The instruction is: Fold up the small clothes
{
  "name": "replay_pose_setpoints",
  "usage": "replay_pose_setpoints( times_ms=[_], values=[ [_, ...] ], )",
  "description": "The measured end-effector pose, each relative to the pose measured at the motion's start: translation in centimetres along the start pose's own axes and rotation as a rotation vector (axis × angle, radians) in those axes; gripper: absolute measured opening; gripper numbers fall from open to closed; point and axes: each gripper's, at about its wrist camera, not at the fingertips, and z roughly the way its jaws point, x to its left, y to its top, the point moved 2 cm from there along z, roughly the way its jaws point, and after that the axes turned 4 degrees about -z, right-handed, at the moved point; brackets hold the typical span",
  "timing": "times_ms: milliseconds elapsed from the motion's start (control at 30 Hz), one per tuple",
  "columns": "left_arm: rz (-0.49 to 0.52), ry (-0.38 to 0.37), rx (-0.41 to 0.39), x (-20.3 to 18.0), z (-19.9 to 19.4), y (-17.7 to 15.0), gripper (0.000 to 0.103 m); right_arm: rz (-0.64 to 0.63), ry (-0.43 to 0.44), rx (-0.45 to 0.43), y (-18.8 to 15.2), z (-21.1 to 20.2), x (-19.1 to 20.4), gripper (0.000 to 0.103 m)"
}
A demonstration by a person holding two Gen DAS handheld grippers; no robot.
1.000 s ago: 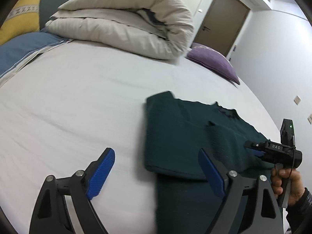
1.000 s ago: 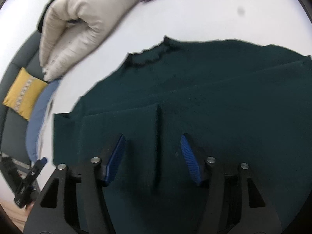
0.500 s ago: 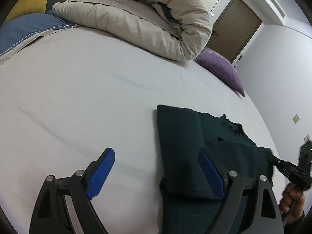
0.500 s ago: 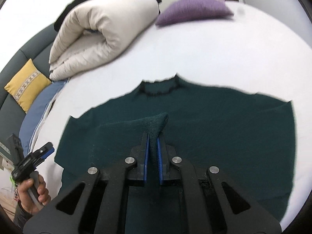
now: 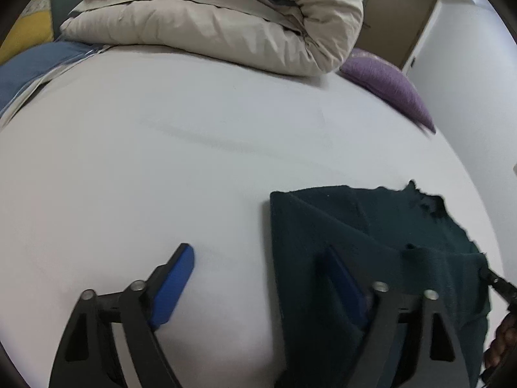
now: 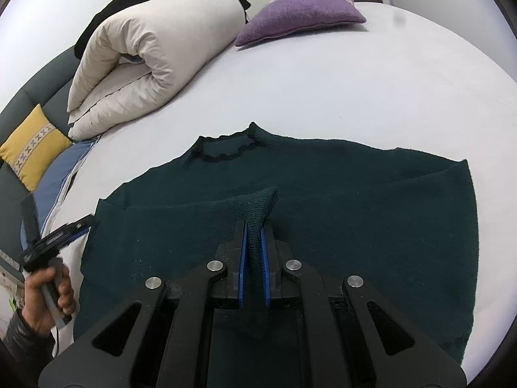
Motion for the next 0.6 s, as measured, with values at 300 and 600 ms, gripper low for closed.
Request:
replay_pose_setpoints(
  times_ms=[300, 600],
  values=[
    [0.143, 0.01, 0.007, -2.9, 0.1, 1.1, 0.009, -0.013, -0.052, 0.011, -1.2, 1.5, -0.3, 0.007],
    [0.211, 0.085, -0.073, -3.1, 0.3, -0.1, 0.009, -0.085, -0.134, -0.056, 0.5, 0.4, 0.9, 0.007]
  ],
)
